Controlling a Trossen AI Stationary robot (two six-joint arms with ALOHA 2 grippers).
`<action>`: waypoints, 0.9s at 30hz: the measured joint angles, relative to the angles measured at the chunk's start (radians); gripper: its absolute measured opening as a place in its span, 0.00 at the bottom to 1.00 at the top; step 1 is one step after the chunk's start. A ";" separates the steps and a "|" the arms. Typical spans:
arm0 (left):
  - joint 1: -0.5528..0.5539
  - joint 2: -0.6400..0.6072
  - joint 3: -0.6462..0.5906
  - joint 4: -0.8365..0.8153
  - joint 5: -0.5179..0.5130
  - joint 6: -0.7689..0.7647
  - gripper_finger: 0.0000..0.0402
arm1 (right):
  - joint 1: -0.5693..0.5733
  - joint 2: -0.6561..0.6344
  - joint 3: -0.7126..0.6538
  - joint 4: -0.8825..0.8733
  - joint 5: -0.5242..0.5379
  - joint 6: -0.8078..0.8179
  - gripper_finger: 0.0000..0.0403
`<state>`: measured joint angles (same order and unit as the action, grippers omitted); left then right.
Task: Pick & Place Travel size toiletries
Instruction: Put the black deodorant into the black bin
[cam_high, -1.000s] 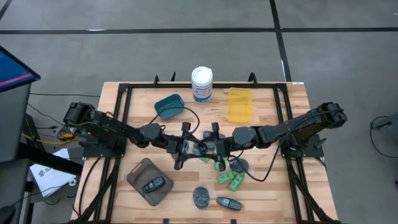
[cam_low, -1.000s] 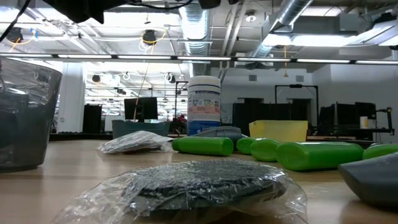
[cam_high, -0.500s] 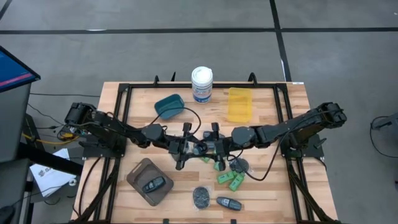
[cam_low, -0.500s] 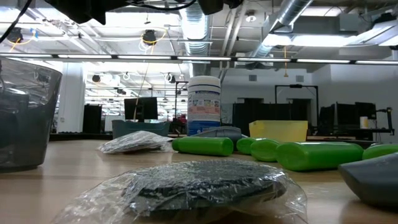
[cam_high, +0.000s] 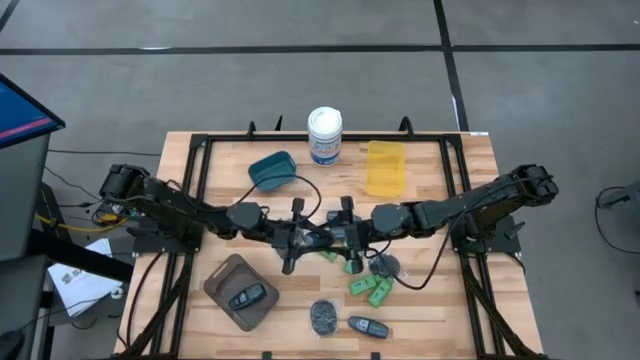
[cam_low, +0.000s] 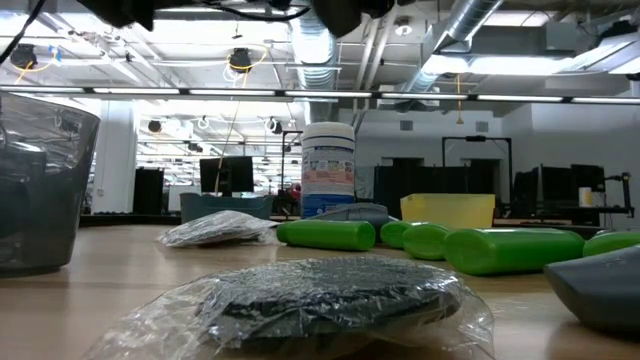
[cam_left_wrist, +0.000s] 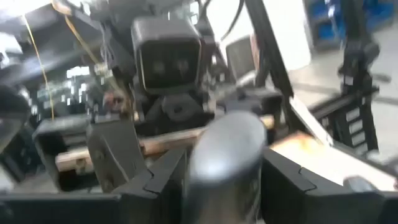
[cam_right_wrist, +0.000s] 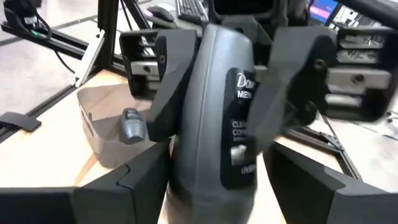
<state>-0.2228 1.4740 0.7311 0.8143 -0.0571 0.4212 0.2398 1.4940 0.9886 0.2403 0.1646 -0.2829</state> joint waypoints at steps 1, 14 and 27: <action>-0.009 -0.018 0.000 -0.041 -0.026 0.001 0.37 | 0.000 0.000 0.000 -0.002 0.000 0.000 0.61; -0.235 -0.313 0.000 -0.621 -0.351 -0.186 0.36 | -0.001 0.000 0.000 -0.088 -0.001 0.041 0.62; -0.544 -0.332 0.000 -1.191 -0.405 -1.067 0.34 | -0.001 0.000 0.000 -0.121 -0.004 0.064 0.62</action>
<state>-0.7668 1.1418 0.7311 -0.3764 -0.4620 -0.6456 0.2390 1.4940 0.9882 0.1192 0.1603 -0.2192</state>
